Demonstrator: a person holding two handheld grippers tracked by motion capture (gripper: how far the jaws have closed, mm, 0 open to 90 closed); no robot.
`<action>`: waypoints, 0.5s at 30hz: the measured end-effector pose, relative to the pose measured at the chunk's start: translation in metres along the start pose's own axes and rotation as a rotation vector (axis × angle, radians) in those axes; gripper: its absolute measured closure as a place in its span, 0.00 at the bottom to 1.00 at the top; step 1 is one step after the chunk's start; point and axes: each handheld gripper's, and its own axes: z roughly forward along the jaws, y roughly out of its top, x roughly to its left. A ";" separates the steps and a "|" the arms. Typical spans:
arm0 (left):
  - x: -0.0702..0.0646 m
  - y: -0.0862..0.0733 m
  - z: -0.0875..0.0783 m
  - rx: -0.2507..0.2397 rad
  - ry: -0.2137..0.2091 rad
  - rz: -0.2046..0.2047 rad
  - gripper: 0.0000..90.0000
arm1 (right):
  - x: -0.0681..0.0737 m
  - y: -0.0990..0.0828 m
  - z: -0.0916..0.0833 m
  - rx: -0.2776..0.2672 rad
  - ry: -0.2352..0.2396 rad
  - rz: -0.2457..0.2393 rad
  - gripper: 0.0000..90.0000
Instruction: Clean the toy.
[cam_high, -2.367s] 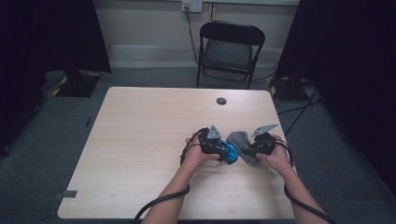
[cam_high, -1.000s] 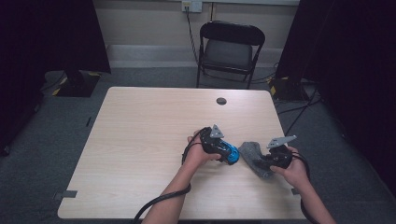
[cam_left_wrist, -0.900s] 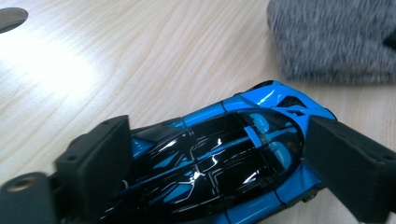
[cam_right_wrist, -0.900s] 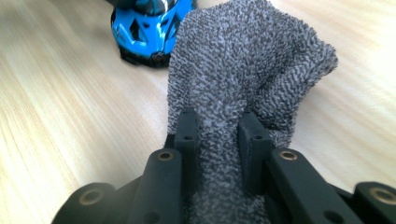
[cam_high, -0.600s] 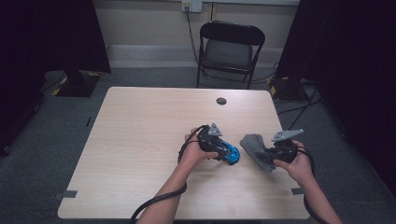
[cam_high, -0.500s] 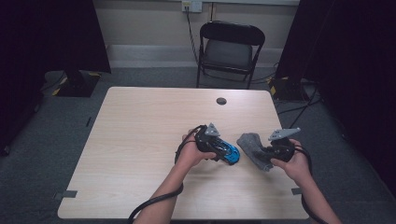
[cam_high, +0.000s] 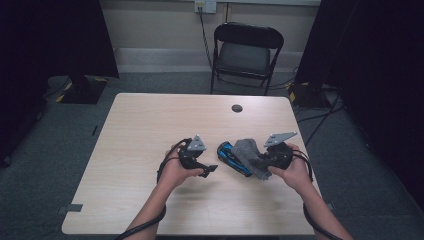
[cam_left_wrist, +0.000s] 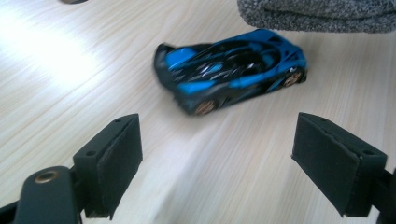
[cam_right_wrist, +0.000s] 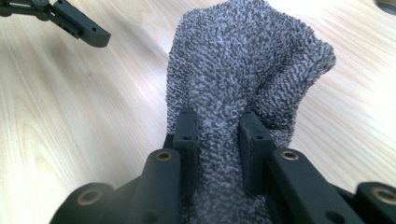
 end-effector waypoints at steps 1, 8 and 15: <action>0.001 -0.005 -0.004 -0.002 0.005 -0.002 0.17 | 0.002 0.002 0.003 -0.001 0.009 -0.004 0.81; 0.008 -0.032 -0.021 0.006 0.018 -0.025 0.17 | 0.021 0.014 0.024 0.003 0.058 -0.039 0.81; 0.014 -0.051 -0.038 -0.002 0.050 -0.045 0.17 | 0.039 0.027 0.038 0.010 0.084 -0.069 0.80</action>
